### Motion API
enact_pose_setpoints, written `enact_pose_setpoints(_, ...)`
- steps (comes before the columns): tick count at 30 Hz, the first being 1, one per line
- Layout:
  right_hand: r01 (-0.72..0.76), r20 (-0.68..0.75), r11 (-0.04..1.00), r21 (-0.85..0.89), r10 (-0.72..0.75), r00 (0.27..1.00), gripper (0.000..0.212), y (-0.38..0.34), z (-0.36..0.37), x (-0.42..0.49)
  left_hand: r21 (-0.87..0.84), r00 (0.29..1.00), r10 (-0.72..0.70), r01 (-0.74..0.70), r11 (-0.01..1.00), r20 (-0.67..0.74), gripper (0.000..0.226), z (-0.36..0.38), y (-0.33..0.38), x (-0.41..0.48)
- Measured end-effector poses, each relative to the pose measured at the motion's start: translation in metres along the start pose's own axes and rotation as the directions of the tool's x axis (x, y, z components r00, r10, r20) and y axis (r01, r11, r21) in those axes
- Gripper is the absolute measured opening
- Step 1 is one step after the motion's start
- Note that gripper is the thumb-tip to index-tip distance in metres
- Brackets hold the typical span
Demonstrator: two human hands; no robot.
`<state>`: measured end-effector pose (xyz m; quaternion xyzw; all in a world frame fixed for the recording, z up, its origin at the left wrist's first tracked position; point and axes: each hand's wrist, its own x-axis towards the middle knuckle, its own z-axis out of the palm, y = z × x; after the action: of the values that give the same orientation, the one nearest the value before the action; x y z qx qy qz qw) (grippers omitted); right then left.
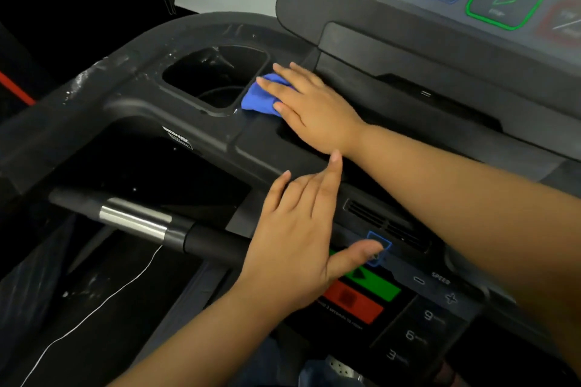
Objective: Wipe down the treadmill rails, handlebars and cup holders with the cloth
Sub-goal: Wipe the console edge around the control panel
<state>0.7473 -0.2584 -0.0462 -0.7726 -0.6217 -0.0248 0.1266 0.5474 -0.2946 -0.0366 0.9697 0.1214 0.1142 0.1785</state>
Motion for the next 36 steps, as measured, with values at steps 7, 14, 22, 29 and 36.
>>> enact_pose_setpoints(7, 0.051, 0.163, 0.989, -0.135, -0.029, 0.986, 0.046, 0.035, -0.028, -0.055, 0.047, 0.998, -0.009, 0.011, 0.999, -0.055, 0.087, 0.001, 0.002, -0.001)
enact_pose_setpoints(14, -0.026, 0.255, 0.996, -0.09, 0.048, 0.966, 0.049, 0.089, -0.077, -0.209, 0.085, 0.996, 0.004, 0.004, 0.996, -0.088, 0.081, 0.002, 0.003, -0.002)
enact_pose_setpoints(22, -0.17, 0.237, 0.982, 0.08, 0.147, 0.961, 0.045, 0.065, -0.105, -0.293, 0.081, 0.995, -0.019, 0.027, 0.996, -0.102, 0.073, 0.003, 0.007, -0.002)
enact_pose_setpoints(29, -0.141, 0.068, 0.971, 0.192, 0.131, 0.989, 0.044, 0.03, -0.083, -0.285, 0.086, 0.995, -0.037, 0.045, 0.995, -0.095, 0.07, 0.003, 0.008, -0.001)
enact_pose_setpoints(36, -0.152, 0.042, 0.899, 0.41, 0.147, 0.988, 0.047, 0.017, -0.071, -0.246, 0.102, 0.996, -0.04, 0.049, 0.994, -0.082, 0.07, 0.004, 0.009, -0.001)
